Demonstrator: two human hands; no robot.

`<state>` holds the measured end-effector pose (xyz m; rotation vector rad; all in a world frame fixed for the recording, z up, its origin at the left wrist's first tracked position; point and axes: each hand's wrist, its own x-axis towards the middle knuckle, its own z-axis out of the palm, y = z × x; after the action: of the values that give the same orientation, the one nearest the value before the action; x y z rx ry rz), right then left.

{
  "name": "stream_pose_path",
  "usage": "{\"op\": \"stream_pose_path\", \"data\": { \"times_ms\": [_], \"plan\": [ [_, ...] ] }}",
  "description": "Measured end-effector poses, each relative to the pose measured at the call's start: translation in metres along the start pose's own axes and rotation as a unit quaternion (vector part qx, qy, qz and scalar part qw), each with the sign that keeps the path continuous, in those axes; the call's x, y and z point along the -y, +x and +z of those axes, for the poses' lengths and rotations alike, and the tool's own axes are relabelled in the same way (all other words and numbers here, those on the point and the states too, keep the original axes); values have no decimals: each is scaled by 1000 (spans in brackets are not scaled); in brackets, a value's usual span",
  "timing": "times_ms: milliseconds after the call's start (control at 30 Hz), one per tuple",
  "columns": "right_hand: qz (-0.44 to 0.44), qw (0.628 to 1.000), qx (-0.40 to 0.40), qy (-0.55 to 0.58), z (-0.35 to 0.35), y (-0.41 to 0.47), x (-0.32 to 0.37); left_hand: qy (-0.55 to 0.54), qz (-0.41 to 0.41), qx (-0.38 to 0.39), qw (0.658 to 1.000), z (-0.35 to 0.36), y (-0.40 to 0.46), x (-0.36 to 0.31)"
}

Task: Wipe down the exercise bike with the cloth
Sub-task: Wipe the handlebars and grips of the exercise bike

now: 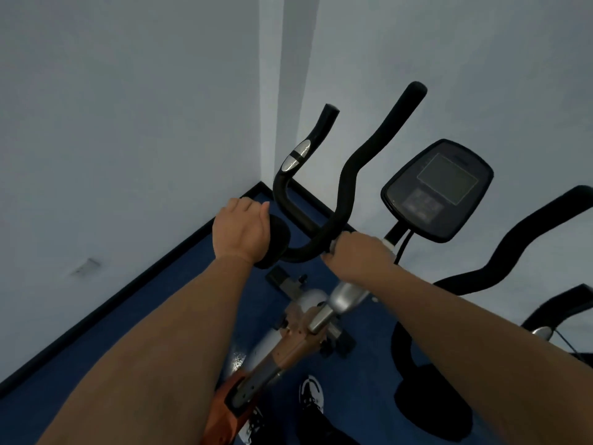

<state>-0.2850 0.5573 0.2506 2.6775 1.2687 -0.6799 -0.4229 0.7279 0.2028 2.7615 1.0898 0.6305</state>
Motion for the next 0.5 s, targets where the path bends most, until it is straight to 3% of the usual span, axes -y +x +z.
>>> {"op": "stream_pose_path", "data": {
  "times_ms": [133,333,400,500],
  "plan": [
    [-9,981,169,97,-17,20,-13,-9,5,-17,1000,0,-1,1],
    [-5,949,290,126,-35,42,-18,-8,17,-19,1000,3,2,3],
    [-8,948,299,114,-36,44,-16,-12,17,-21,1000,5,0,3],
    [5,961,250,121,-32,34,-14,-21,9,-14,1000,5,1,3]
  ]
}}
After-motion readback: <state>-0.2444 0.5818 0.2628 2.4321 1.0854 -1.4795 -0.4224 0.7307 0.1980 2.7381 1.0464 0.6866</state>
